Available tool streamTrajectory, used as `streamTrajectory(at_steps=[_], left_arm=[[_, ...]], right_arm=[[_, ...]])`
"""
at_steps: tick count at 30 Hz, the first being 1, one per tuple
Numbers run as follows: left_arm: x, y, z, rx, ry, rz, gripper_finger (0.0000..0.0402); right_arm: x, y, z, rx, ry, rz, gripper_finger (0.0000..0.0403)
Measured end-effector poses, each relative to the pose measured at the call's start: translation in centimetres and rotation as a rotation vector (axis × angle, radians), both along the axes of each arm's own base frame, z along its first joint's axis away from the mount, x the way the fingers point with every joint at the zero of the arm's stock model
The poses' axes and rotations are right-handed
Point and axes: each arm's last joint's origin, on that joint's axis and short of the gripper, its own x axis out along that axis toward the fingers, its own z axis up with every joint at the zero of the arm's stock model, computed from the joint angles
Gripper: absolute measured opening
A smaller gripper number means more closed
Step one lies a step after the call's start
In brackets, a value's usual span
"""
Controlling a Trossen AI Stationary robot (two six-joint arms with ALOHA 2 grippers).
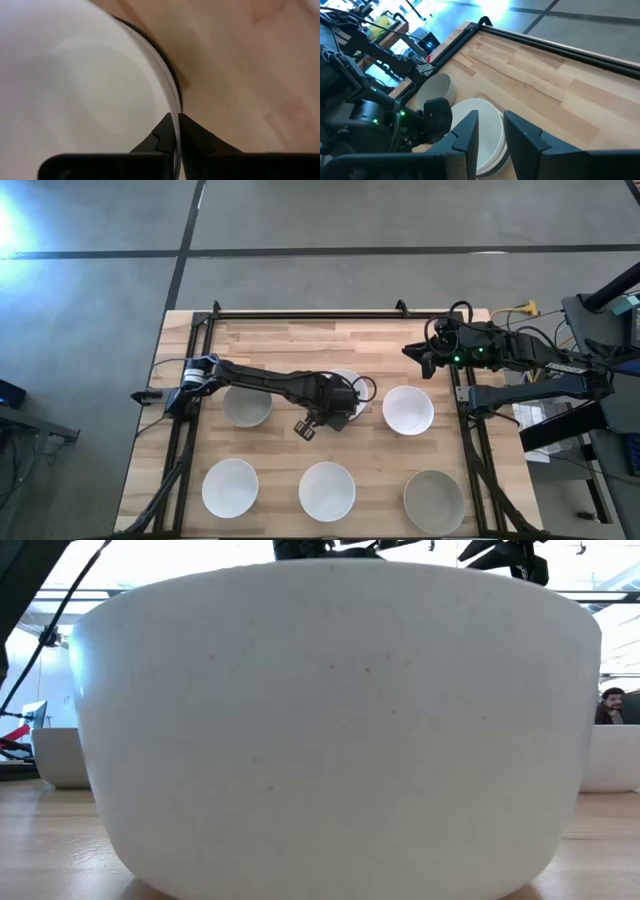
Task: Nest bowls inside each other
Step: Stack the white bowl on the other white bowl
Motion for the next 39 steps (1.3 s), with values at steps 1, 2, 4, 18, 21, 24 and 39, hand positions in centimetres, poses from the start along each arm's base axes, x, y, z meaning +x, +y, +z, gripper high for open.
streamTrajectory(at_steps=[1, 2, 4, 18, 21, 24, 39], left_arm=[[0.1, 0.0, 0.0, -0.011, -0.006, -0.002, 0.0], [0.1, 0.0, 0.0, -0.014, -0.008, -0.003, 0.0], [0.1, -0.1, 0.0, -0.018, -0.014, -0.004, 0.0], [0.0, 0.0, 0.6, -0.016, -0.007, -0.001, 0.0129], [-0.6, 0.1, 2.0, 0.01, -0.016, 0.032, 0.0161], [-1.5, 0.5, 4.1, -0.006, -0.072, 0.114, 0.0177], [-3.1, 1.3, 5.0, -0.099, -0.229, 0.303, 0.0011]], right_arm=[[0.0, 0.0, 0.0, 0.0, 0.0, 0.0, 0.0086], [0.0, 0.0, 0.0, 0.0, 0.001, 0.0, 0.0086], [0.0, 0.0, 0.0, 0.0, 0.001, 0.0, 0.0086], [0.0, 0.0, 0.0, -0.004, 0.002, 0.003, 0.0086], [0.0, 0.0, 0.0, 0.005, -0.001, 0.0, 0.0086], [0.3, 0.1, -0.1, 0.027, 0.002, 0.021, 0.0086], [3.5, 0.7, -1.7, 0.051, 0.092, 0.084, 0.0086]])
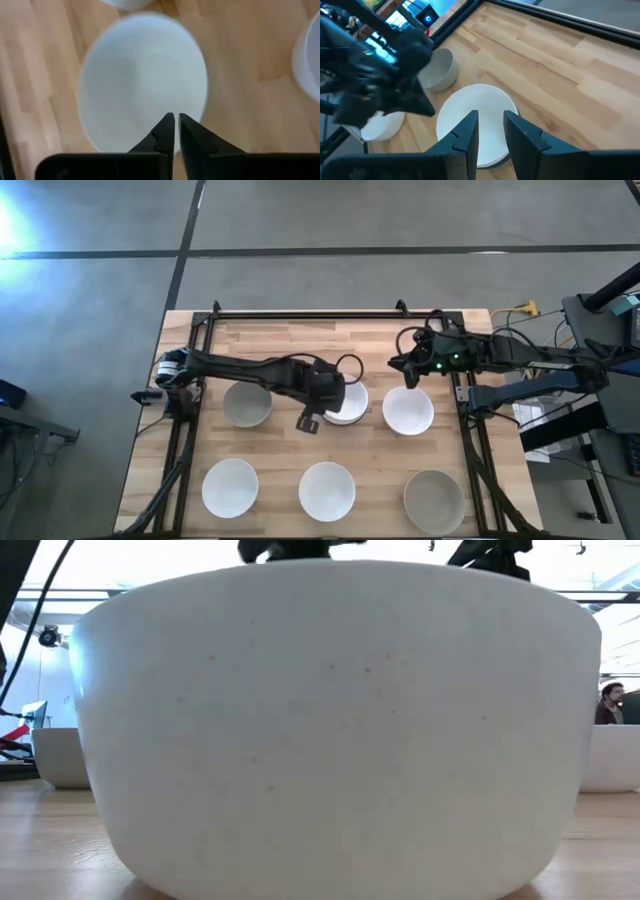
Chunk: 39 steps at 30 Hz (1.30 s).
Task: Nest bowls inside each other
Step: Stack the white bowl on the other white bowl
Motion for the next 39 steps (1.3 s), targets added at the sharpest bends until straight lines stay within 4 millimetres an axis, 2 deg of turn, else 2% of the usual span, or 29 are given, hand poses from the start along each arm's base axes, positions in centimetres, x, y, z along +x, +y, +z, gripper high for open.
streamTrajectory(at_steps=[6, 14, 21, 27, 30, 32, 36, 39], left_arm=[[-0.1, 0.0, -2.3, 0.001, 0.039, 0.005, 0.0002], [0.2, 0.0, -2.6, -0.012, -0.002, 0.021, 0.0], [-0.1, -0.1, -4.0, -0.046, 0.033, 0.006, 0.0], [0.1, -0.1, -4.0, -0.044, 0.017, 0.035, 0.0], [-0.2, 0.0, -3.4, -0.003, 0.002, 0.074, 0.0], [-0.8, 0.3, -2.1, 0.036, -0.04, 0.128, 0.0], [-2.8, 1.4, 1.3, 0.04, -0.154, 0.246, 0.0], [-5.1, 2.4, 3.0, -0.006, -0.221, 0.332, 0.0]], right_arm=[[0.5, 0.5, -0.1, -0.002, 0.0, 0.032, 0.0086], [0.4, 0.8, 0.0, -0.002, -0.008, 0.044, 0.0086], [0.4, 0.8, 0.0, -0.002, -0.008, 0.045, 0.0086], [0.4, 0.8, 0.0, -0.002, -0.008, 0.045, 0.0086], [0.4, 0.8, 0.0, -0.002, -0.009, 0.045, 0.0086], [0.4, 0.9, 0.0, 0.0, -0.009, 0.051, 0.0086], [0.3, 1.4, -0.2, 0.0, 0.013, 0.08, 0.0086], [0.1, 1.9, -0.5, 0.003, 0.056, 0.103, 0.0086]])
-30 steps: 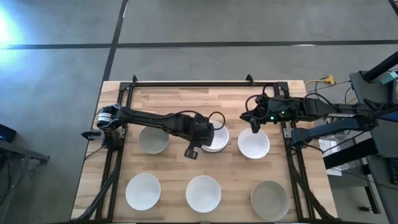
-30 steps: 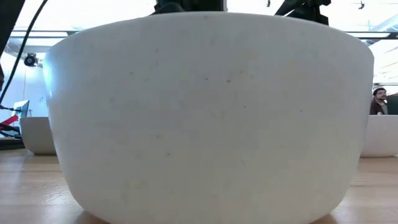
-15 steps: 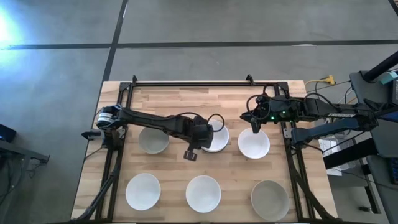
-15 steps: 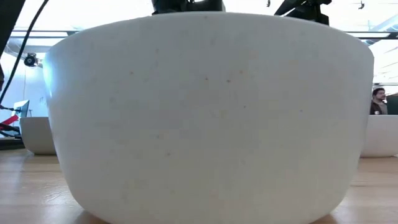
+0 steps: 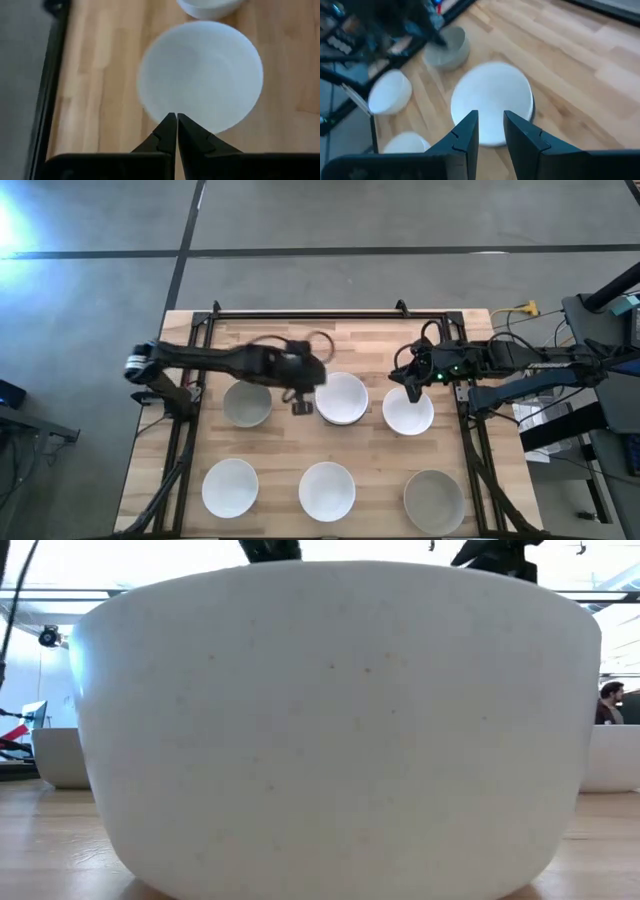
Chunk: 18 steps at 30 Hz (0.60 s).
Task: Nest bowls inside each other
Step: Stack the white bowl on the other white bowl
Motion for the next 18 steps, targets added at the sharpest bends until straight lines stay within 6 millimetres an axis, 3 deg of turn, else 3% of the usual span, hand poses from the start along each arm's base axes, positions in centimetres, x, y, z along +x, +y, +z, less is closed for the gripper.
streamTrajectory(at_steps=[4, 9, 13, 18], left_arm=[[-4.0, 0.9, 0.9, -0.053, -0.072, 0.088, 0.0], [-7.8, 0.8, -0.3, -0.188, -0.215, 0.131, 0.0], [-7.8, 0.6, -2.4, -0.387, -0.459, 0.12, 0.0], [-6.6, 0.9, -7.3, -0.469, -0.645, 0.146, 0.0]], right_arm=[[-0.4, 0.4, -1.2, 0.037, 0.064, -0.033, 0.0086], [-0.8, 0.5, -2.9, 0.075, 0.134, -0.082, 0.0086], [-0.5, 0.5, -3.4, 0.073, 0.128, -0.101, 0.0086], [-0.3, 0.4, -3.2, 0.061, 0.09, -0.096, 0.0086]])
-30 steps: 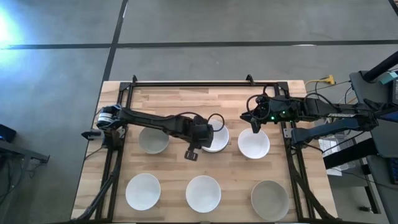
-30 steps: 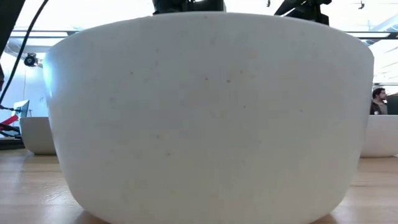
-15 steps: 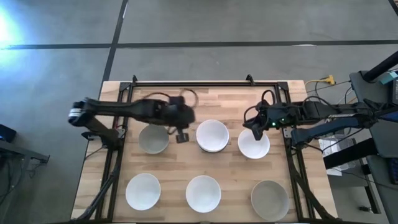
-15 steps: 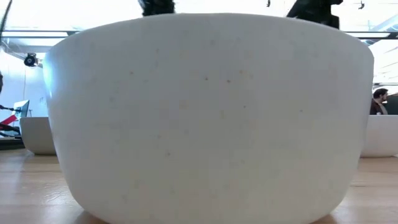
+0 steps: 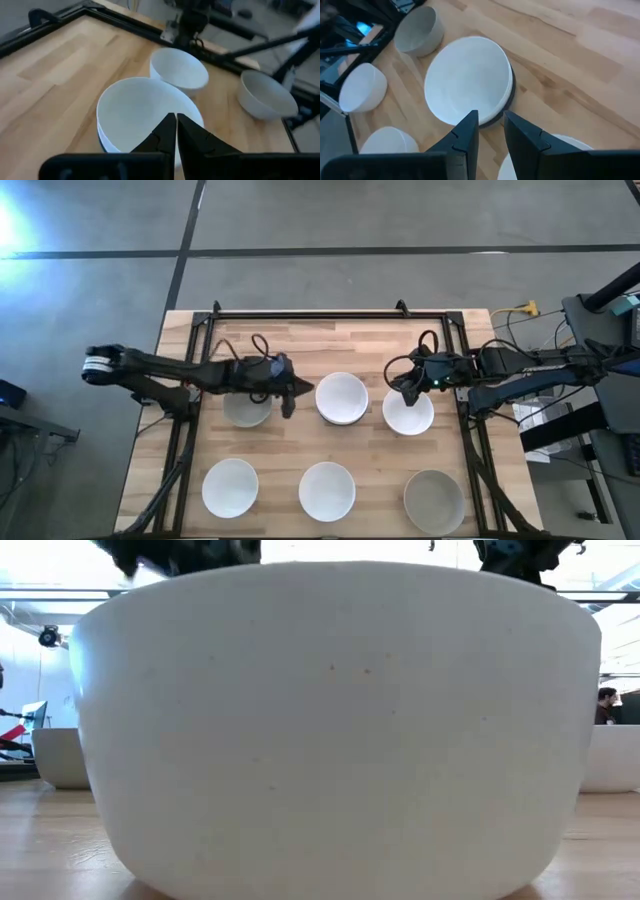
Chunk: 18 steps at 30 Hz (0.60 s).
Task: Nest bowls inside each other
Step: Stack the white bowl on the other white bowl
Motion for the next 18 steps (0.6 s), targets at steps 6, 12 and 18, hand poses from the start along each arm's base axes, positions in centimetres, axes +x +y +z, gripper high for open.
streamTrajectory(at_steps=[6, 12, 18], left_arm=[[1.3, 1.1, -4.7, -0.087, -0.097, 0.063, 0.0], [3.5, 1.9, -6.8, -0.114, -0.043, 0.064, 0.0], [4.7, 2.2, -7.8, -0.126, -0.01, 0.051, 0.0]], right_arm=[[0.0, 0.0, 0.3, 0.011, -0.012, 0.006, 0.0086], [0.0, 0.1, 0.3, 0.047, -0.015, 0.008, 0.0086], [0.0, 0.1, 0.3, 0.059, -0.017, -0.001, 0.0086]])
